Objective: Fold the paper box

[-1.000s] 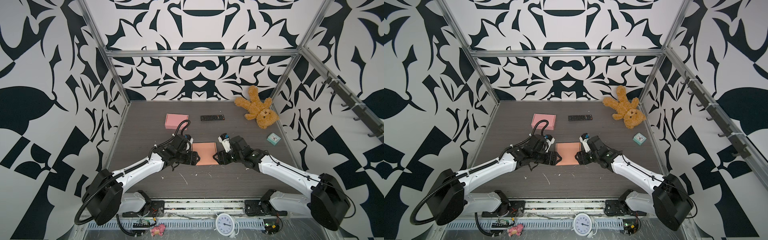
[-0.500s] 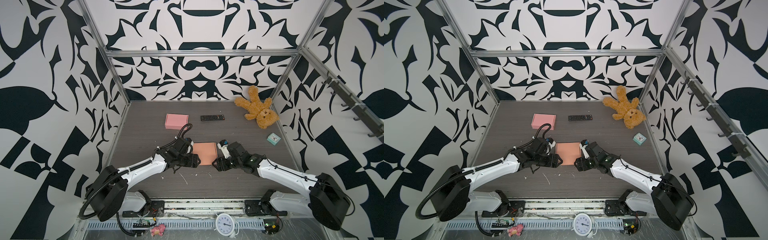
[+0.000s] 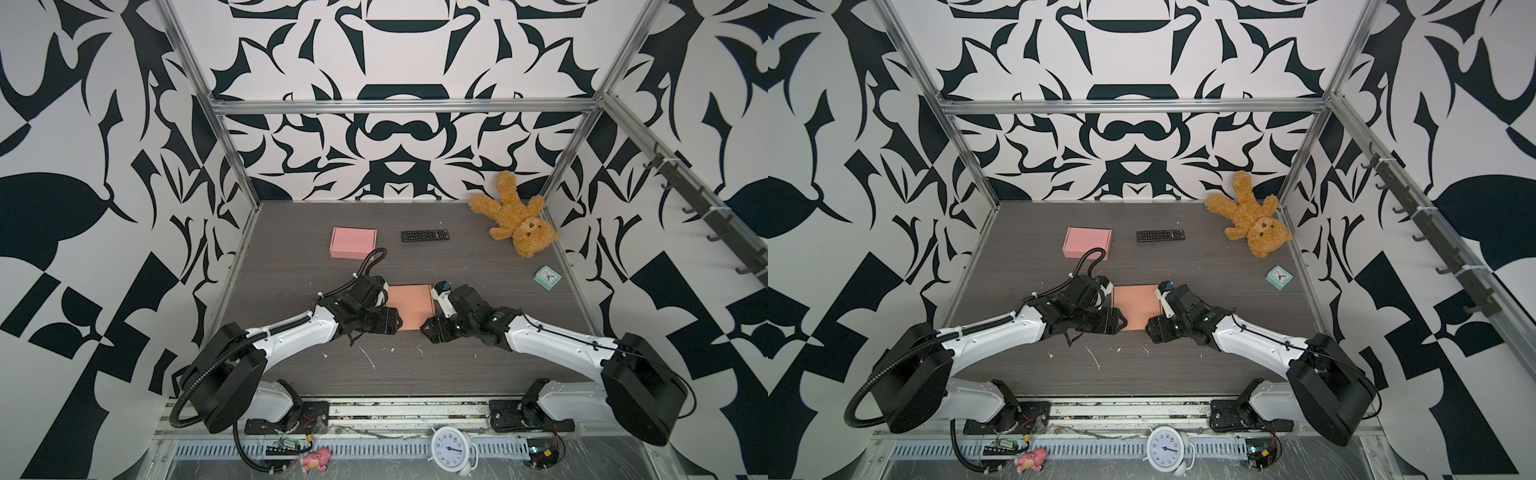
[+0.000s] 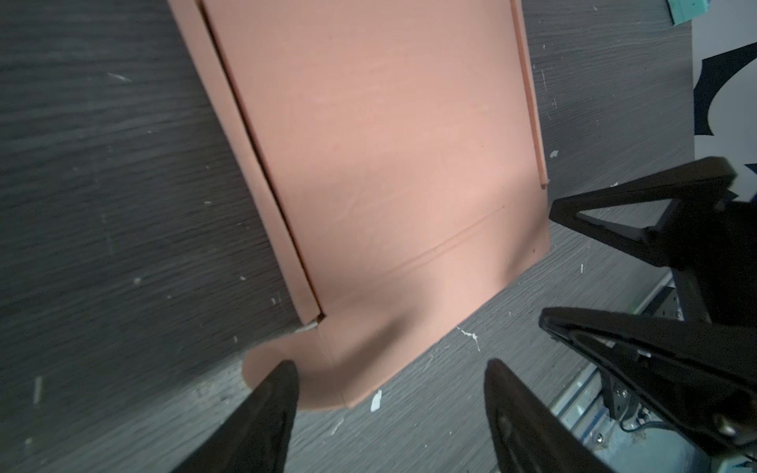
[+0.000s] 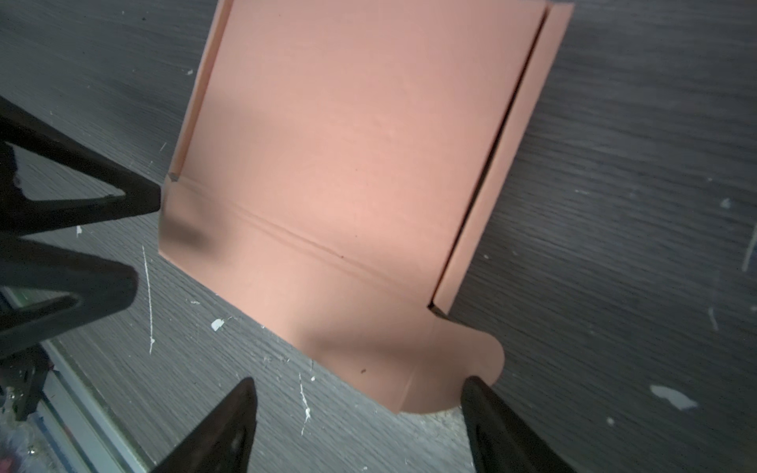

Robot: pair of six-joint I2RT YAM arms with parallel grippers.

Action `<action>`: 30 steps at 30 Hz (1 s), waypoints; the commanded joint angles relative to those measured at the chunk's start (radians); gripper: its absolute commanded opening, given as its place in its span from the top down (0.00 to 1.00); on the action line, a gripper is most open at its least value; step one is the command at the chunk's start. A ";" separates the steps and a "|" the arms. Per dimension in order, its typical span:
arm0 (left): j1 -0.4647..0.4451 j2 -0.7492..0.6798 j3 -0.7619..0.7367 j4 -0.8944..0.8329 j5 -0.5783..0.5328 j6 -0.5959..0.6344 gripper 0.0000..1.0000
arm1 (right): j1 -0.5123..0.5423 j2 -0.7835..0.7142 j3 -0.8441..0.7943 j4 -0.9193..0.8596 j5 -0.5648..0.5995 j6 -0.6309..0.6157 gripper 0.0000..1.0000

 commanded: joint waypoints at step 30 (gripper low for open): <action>-0.011 0.051 -0.007 0.074 0.033 -0.026 0.26 | 0.057 0.064 0.063 0.005 0.064 -0.020 0.19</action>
